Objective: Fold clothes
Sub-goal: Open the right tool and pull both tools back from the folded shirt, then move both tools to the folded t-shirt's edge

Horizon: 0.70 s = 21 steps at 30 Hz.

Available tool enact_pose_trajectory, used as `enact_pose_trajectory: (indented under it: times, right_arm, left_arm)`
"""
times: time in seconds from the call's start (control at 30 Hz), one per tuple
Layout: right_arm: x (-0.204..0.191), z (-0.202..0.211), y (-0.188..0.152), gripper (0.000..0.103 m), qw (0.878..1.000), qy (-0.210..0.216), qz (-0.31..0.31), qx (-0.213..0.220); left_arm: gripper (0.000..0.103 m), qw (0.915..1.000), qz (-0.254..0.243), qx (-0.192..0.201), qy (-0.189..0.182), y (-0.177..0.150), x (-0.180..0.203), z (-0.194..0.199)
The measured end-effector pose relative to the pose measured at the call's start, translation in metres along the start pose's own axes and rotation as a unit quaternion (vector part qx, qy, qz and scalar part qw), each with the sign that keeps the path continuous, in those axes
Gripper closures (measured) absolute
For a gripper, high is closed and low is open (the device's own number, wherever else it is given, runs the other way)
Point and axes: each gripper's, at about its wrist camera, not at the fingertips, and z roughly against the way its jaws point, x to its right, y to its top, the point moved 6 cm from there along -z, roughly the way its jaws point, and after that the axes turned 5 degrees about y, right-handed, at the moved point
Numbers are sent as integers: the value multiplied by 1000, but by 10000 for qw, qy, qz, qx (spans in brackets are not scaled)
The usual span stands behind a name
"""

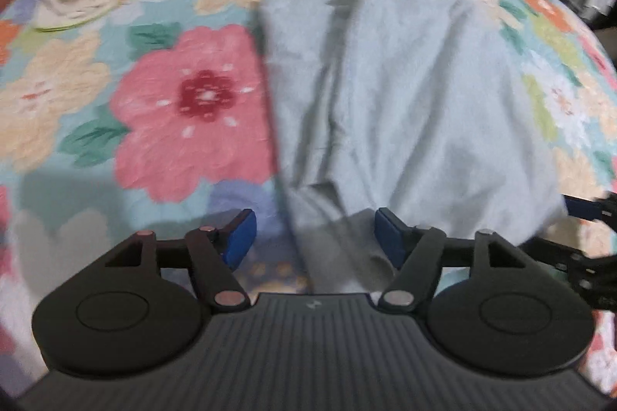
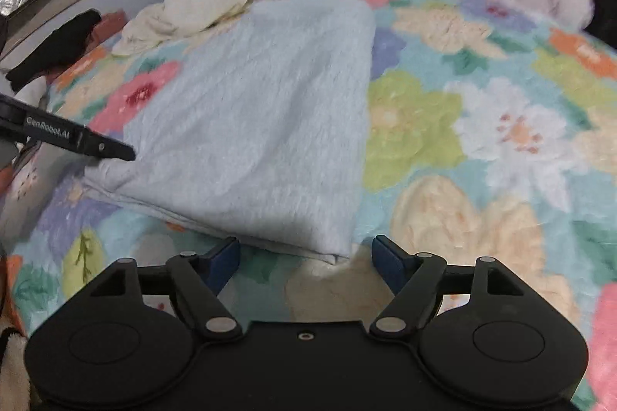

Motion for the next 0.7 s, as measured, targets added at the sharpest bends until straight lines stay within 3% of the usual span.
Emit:
enact_pose_trajectory:
  times: [0.1,0.2,0.3,0.4,0.57,0.7]
  right_arm:
    - [-12,23,8,23,9993,206,-209,231]
    - [-28,45,13,23,9991,125,-261,316]
    - [-41,66,15,23,9986,-15,-390,358]
    - [-48,85,13,23,9967,124,-692,405]
    - [-60,105,5,20,9963,-24,-788,345]
    - [-67,112,-2,16,9966,-247,-746,266]
  left_arm:
    - [33,9996,145,218,-90,-6,3,20]
    - [22,9991,136,392,-99,-14,12,43]
    - [19,9986,-39,535,3,-18,27,67]
    - [12,9981,12,605,-88,-26,36,90]
    - [11,9983,193,483,-262,-45,49,114]
    - [7,9990,130,430,-85,-56,54,124]
